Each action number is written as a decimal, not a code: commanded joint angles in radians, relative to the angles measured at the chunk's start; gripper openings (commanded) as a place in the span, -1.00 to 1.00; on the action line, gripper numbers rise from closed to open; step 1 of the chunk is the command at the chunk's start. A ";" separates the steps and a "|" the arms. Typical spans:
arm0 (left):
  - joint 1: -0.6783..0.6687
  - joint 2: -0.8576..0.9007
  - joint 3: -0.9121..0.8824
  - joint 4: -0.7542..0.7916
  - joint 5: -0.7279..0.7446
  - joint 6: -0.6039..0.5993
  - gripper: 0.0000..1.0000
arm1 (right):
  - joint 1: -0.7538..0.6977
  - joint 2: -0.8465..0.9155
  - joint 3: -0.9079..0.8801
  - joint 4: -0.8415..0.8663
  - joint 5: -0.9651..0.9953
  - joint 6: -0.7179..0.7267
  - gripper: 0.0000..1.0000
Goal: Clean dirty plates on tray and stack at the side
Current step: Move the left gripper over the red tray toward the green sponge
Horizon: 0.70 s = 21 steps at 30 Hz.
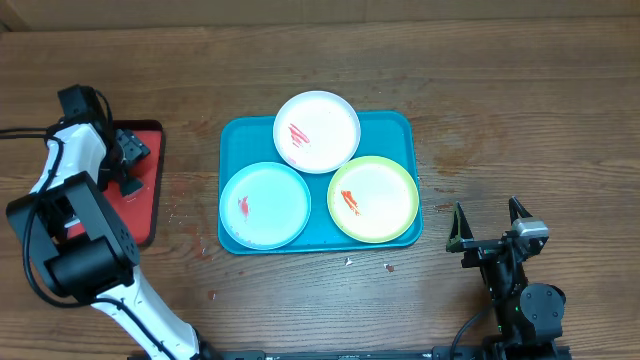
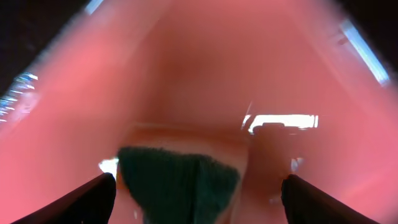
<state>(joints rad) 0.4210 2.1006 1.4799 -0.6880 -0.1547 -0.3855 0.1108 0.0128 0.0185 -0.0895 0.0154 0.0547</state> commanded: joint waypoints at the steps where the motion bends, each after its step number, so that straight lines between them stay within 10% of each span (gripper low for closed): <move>1: 0.014 0.041 0.021 -0.007 -0.013 0.023 0.73 | -0.006 -0.010 -0.010 0.007 0.009 -0.003 1.00; 8: 0.053 0.047 0.021 -0.005 -0.008 0.023 0.51 | -0.006 -0.010 -0.010 0.007 0.009 -0.003 1.00; 16: 0.065 0.047 0.021 -0.021 0.003 0.023 -0.92 | -0.006 -0.010 -0.010 0.007 0.009 -0.003 1.00; 21: 0.063 0.047 0.021 -0.034 0.005 0.023 -0.65 | -0.006 -0.010 -0.010 0.007 0.009 -0.003 1.00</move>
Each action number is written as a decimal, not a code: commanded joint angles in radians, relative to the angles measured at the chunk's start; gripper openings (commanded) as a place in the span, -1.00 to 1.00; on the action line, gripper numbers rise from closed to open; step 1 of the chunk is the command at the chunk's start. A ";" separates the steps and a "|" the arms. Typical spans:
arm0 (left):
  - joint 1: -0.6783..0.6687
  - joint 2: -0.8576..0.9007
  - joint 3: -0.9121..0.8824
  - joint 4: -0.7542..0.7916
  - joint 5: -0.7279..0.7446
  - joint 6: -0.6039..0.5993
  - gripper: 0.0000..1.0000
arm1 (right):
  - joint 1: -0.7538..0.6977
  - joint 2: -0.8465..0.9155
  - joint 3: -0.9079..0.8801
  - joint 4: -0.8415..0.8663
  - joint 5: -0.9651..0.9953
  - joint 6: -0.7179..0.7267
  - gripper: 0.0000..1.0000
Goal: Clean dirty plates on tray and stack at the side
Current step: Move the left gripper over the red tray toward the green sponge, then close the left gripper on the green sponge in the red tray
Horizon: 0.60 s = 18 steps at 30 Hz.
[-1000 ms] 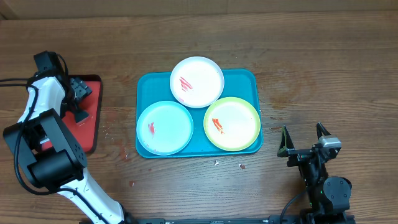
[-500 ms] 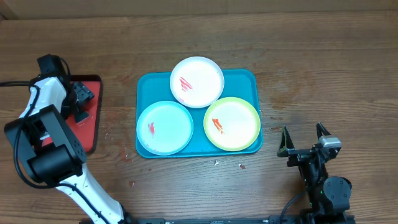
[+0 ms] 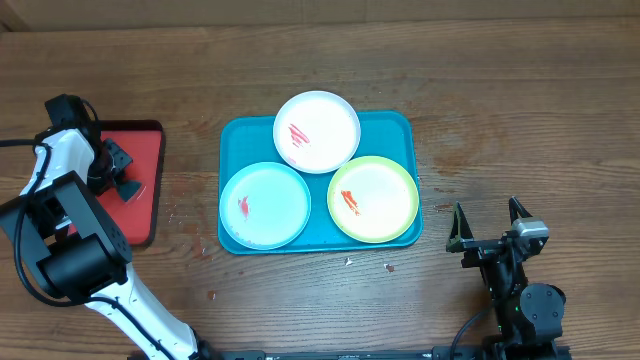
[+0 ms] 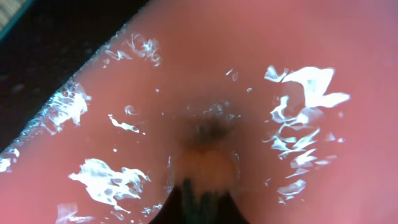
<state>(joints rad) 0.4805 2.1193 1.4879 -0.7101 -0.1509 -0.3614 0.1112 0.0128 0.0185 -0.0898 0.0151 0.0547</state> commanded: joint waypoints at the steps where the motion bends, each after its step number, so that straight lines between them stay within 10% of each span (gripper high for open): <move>1: 0.003 0.028 0.013 -0.016 0.009 -0.002 0.10 | -0.006 -0.010 -0.010 0.008 0.010 -0.003 1.00; 2: 0.003 0.028 0.013 -0.020 0.019 -0.001 0.86 | -0.006 -0.010 -0.010 0.008 0.010 -0.003 1.00; 3: 0.003 0.028 0.013 -0.025 0.029 -0.001 0.99 | -0.006 -0.010 -0.010 0.008 0.010 -0.003 1.00; 10: 0.003 0.028 0.013 -0.099 0.091 -0.001 1.00 | -0.006 -0.010 -0.010 0.008 0.010 -0.003 1.00; 15: 0.003 0.028 0.013 -0.132 0.097 -0.001 -0.91 | -0.006 -0.010 -0.010 0.008 0.010 -0.003 1.00; 18: 0.003 0.028 0.013 -0.144 0.100 -0.002 -0.92 | -0.006 -0.010 -0.010 0.008 0.010 -0.003 1.00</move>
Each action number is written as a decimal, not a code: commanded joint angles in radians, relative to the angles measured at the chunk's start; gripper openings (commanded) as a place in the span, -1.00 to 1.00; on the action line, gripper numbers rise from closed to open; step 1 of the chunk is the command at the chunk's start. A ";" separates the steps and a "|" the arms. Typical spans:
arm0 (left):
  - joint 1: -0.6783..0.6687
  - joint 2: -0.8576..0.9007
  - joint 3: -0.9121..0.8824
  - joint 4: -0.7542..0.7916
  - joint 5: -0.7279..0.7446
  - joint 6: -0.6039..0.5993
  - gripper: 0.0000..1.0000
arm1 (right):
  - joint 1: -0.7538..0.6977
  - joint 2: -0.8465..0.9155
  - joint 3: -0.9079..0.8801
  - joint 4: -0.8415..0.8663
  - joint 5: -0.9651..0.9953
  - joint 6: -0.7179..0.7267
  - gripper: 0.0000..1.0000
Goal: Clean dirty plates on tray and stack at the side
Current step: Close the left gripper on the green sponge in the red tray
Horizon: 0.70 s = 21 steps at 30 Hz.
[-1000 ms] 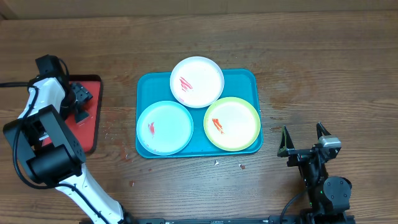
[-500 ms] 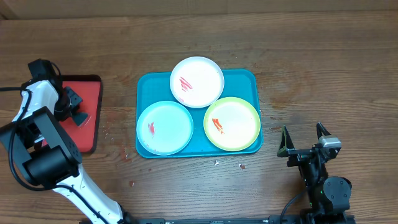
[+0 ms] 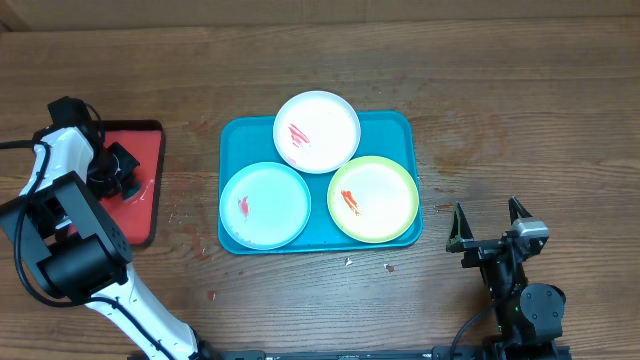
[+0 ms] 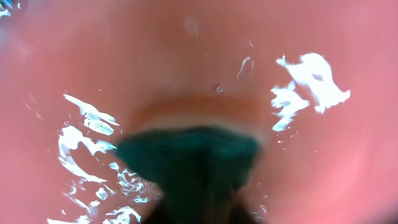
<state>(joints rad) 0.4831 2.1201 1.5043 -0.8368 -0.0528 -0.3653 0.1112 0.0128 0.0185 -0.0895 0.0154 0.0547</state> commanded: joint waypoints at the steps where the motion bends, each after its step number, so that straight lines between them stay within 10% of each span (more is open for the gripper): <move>1: 0.001 0.027 -0.004 -0.021 0.002 0.002 -0.91 | -0.006 -0.010 -0.010 0.007 0.009 -0.003 1.00; 2: 0.001 0.027 -0.004 -0.024 0.002 0.002 -0.90 | -0.006 -0.010 -0.010 0.007 0.009 -0.003 1.00; 3: 0.001 0.027 -0.004 -0.029 0.002 0.002 -0.43 | -0.006 -0.010 -0.010 0.007 0.009 -0.003 1.00; 4: 0.001 0.027 -0.004 -0.042 0.002 0.002 0.71 | -0.006 -0.010 -0.010 0.007 0.009 -0.003 1.00; 5: 0.001 0.027 -0.004 -0.053 0.002 0.002 1.00 | -0.006 -0.010 -0.010 0.007 0.009 -0.003 1.00; 13: 0.001 0.027 -0.003 -0.145 0.068 0.003 0.93 | -0.006 -0.010 -0.010 0.007 0.009 -0.003 1.00; 21: 0.001 0.027 -0.004 -0.148 0.079 0.002 -0.86 | -0.006 -0.010 -0.010 0.007 0.009 -0.003 1.00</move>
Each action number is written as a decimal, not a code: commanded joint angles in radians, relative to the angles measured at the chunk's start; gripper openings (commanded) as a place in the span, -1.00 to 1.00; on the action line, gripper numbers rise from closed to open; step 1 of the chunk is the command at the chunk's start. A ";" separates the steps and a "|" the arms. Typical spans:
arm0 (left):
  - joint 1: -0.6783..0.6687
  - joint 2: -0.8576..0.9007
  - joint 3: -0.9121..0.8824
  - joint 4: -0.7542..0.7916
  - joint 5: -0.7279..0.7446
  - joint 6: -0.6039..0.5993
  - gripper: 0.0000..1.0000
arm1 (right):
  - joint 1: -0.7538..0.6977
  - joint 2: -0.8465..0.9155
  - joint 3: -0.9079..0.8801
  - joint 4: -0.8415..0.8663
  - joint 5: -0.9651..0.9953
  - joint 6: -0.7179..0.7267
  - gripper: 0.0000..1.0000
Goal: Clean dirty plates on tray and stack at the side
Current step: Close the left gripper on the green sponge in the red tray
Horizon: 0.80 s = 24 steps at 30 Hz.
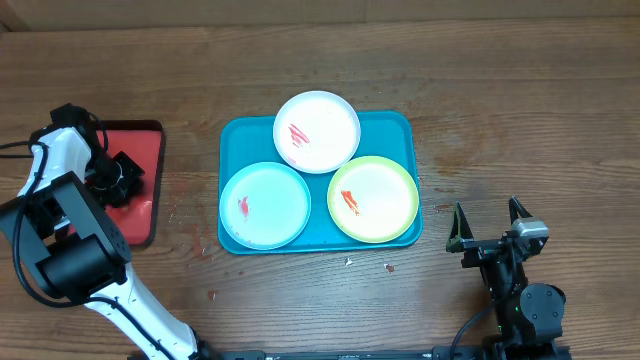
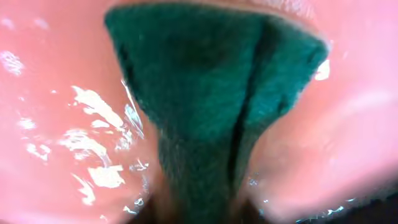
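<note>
Three plates lie on the teal tray point(image 1: 400, 125): a white one point(image 1: 317, 131), a light-blue one point(image 1: 265, 204) and a green-rimmed one point(image 1: 373, 198), each with a red smear. My left gripper point(image 1: 118, 172) is down in the wet red dish point(image 1: 140, 215) at the table's left. It is shut on a dark green sponge point(image 2: 211, 93), which fills the left wrist view and narrows to a pinch at the gripper point(image 2: 202, 208); the fingertips themselves are hidden. My right gripper point(image 1: 487, 222) is open near the front right, holding nothing.
Wet patches glint on the red dish's floor point(image 2: 93, 106). Small crumbs point(image 1: 348, 262) lie on the wood in front of the teal tray. The left arm's base point(image 1: 85, 255) stands at the front left.
My left gripper has shifted a little toward the front of the red dish. The sponge stands larger and higher in the left wrist view. Plates and right arm are unchanged.
My left gripper was open over the sponge at the red dish's far right side. Then it sat further left in the dish, with the sponge pinched between its fingers. It has stayed shut on the sponge in the wet dish, at slightly different spots each time.
</note>
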<state>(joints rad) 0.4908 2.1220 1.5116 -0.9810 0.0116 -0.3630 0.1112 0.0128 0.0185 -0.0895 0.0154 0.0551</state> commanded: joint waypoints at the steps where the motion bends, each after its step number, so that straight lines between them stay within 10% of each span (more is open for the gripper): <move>1: -0.007 0.025 -0.011 -0.004 0.015 0.000 -0.92 | -0.006 -0.010 -0.010 0.007 0.009 -0.003 1.00; 5: -0.006 0.025 -0.011 0.001 0.014 0.000 -0.91 | -0.006 -0.010 -0.010 0.007 0.009 -0.003 1.00; 9: -0.006 0.025 -0.011 0.046 0.004 0.000 1.00 | -0.006 -0.010 -0.010 0.007 0.009 -0.003 1.00; 18: -0.007 0.025 -0.011 0.243 -0.051 0.002 1.00 | -0.006 -0.010 -0.010 0.007 0.009 -0.003 1.00; 19: -0.006 0.025 -0.011 0.254 -0.060 0.001 0.79 | -0.006 -0.010 -0.010 0.007 0.009 -0.003 1.00; 20: -0.006 0.025 -0.011 0.264 -0.072 0.001 0.00 | -0.006 -0.010 -0.010 0.007 0.009 -0.003 1.00; 22: -0.006 0.025 -0.011 0.267 -0.074 0.001 -0.74 | -0.006 -0.010 -0.010 0.007 0.009 -0.003 1.00; 24: -0.006 0.025 -0.011 0.259 -0.074 0.001 -0.91 | -0.006 -0.010 -0.010 0.007 0.009 -0.003 1.00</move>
<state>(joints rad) 0.4824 2.1296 1.5116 -0.7170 -0.0418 -0.3645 0.1108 0.0128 0.0185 -0.0898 0.0151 0.0544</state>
